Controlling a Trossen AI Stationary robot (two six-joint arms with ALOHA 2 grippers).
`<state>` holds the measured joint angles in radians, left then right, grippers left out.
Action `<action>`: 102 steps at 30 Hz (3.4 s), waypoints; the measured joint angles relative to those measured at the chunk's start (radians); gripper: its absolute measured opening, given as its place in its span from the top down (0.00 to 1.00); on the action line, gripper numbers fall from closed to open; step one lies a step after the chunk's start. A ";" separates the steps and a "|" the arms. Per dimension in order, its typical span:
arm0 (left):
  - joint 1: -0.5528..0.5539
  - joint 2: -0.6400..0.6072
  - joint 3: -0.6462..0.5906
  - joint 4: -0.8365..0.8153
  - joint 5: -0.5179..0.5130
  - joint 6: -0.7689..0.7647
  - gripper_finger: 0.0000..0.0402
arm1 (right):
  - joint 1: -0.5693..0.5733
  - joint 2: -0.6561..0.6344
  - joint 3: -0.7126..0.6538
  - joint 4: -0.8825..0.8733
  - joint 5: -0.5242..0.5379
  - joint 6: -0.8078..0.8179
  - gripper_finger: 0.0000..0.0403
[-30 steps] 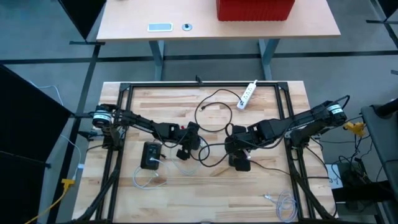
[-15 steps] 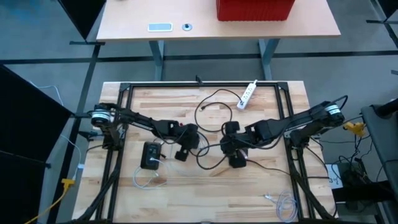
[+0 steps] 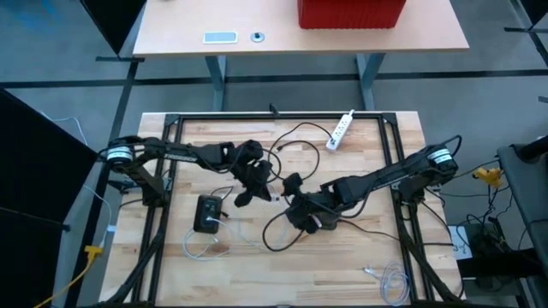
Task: Insert USB
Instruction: Insert the top white charger cable into the right black outlet extension
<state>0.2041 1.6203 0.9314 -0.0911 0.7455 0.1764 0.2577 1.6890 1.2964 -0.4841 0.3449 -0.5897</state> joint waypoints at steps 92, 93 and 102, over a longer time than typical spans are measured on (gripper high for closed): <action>-0.006 0.015 -0.001 0.027 0.170 -0.161 1.00 | 0.129 0.112 0.005 0.198 0.219 -1.062 0.62; -0.018 0.015 -0.002 0.025 0.114 -0.140 1.00 | 0.129 0.112 0.005 0.193 0.215 -1.001 0.62; -0.180 0.015 -0.007 0.051 -0.503 0.106 1.00 | 0.146 0.093 0.005 0.008 0.249 -0.559 0.61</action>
<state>0.0243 1.6352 0.9241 -0.0402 0.2430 0.2828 0.4038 1.7816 1.3018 -0.4759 0.5935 -1.1485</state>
